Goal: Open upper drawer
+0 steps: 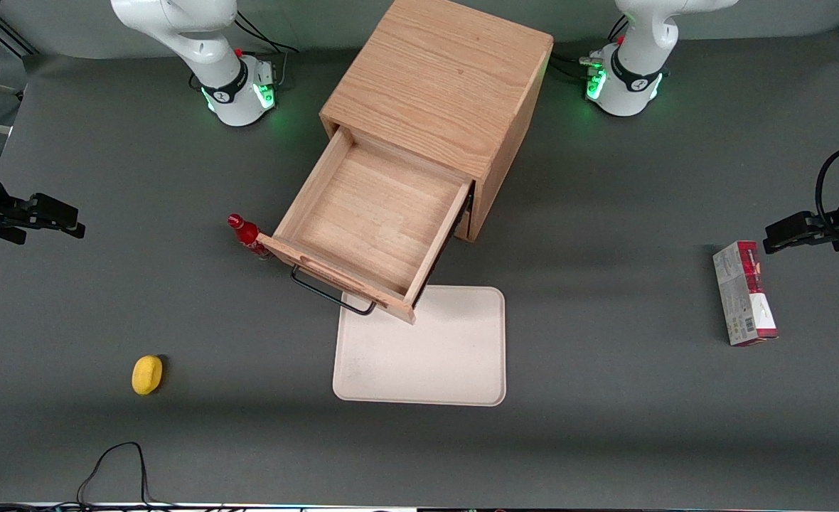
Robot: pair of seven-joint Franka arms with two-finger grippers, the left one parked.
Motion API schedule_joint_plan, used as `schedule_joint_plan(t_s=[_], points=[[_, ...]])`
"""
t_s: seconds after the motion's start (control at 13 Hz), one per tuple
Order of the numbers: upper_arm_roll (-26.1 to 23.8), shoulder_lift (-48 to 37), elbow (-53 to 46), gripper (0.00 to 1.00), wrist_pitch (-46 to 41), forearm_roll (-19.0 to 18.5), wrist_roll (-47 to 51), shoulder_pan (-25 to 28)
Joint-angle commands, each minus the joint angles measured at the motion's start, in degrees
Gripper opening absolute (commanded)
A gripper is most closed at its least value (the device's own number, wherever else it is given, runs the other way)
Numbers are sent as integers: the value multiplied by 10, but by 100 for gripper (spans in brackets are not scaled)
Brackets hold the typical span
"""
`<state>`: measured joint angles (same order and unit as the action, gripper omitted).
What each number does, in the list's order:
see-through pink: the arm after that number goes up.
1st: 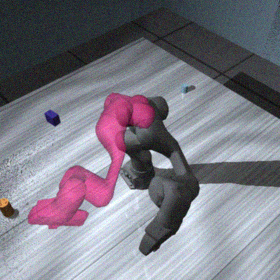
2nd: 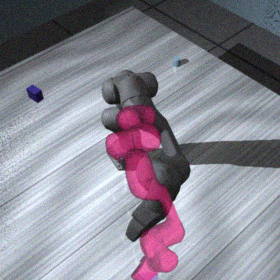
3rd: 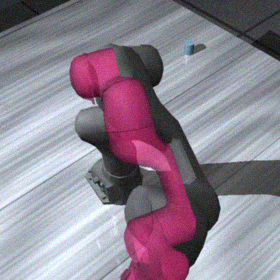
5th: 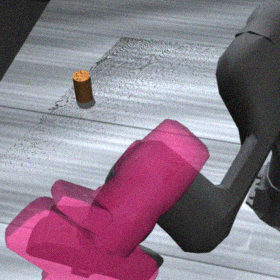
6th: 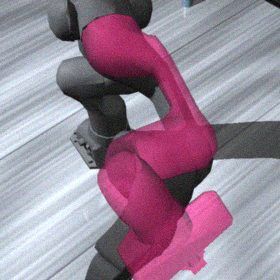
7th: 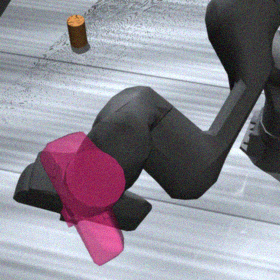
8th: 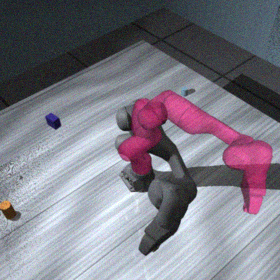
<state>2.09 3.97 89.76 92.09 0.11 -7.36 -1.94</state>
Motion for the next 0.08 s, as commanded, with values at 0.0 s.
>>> schedule_joint_plan(t_s=[0.0], points=[[2, -12, 8, 100, -6, -12, 16, 5]])
